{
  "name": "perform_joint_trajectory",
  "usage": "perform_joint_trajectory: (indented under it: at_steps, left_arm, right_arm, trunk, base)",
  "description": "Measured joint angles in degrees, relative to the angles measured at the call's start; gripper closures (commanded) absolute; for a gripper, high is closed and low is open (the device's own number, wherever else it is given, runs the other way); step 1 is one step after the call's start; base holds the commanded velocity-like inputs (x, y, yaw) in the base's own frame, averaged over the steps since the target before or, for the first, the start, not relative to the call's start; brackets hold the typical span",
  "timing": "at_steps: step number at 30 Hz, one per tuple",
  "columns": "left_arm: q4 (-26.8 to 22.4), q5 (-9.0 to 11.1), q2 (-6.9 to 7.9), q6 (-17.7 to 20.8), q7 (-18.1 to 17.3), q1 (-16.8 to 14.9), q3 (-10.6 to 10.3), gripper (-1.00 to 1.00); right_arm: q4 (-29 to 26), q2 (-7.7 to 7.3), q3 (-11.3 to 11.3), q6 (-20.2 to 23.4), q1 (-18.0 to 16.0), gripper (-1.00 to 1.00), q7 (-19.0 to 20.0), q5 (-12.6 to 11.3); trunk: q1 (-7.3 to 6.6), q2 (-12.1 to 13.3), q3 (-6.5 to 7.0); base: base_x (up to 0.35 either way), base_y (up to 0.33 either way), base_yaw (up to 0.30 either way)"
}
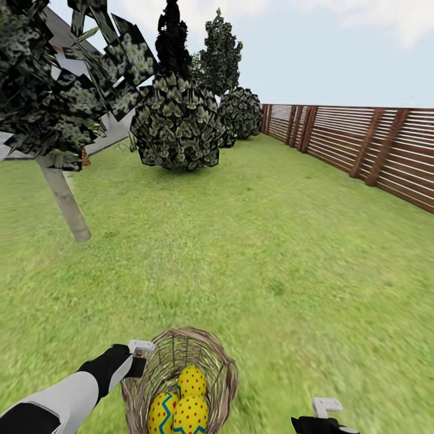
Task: Take the three Easter eggs out of the wicker basket on the lawn in the garden, then place them on the lawn next to a single tree (choose any tree) so that all three eggs are next to the same tree and none are left in the basket.
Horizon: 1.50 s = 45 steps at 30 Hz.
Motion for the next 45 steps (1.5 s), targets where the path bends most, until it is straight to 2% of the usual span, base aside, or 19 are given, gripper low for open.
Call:
perform_joint_trajectory:
  at_steps: [5,28,31,45]
  left_arm:
    - [0.1,0.1,0.0,0.0,0.0,0.0,0.0,1.0]
    - [0.1,0.1,0.04,0.0,0.0,0.0,0.0,1.0]
    - [0.1,-0.1,0.0,-1.8,0.0,0.0,0.2,1.0]
    - [0.1,0.1,-0.07,-1.9,0.0,0.0,0.0,1.0]
  right_arm:
    - [0.0,-0.05,0.0,0.1,0.0,-1.0,0.0,-0.1]
    - [0.1,-0.08,0.1,0.1,0.0,-1.0,-0.1,-0.1]
    - [0.1,-0.08,0.1,0.1,0.0,-1.0,-0.1,-0.1]
    - [0.1,-0.09,0.1,0.1,0.0,-1.0,-0.1,-0.1]
  trunk:
    - [0.0,0.0,0.25]
    - [0.0,0.0,0.25]
    - [0.0,0.0,0.25]
    - [0.0,0.0,0.25]
  base:
    - [0.0,0.0,0.128]
    - [0.0,0.0,0.292]
    - [0.0,0.0,0.293]
    - [0.0,0.0,0.293]
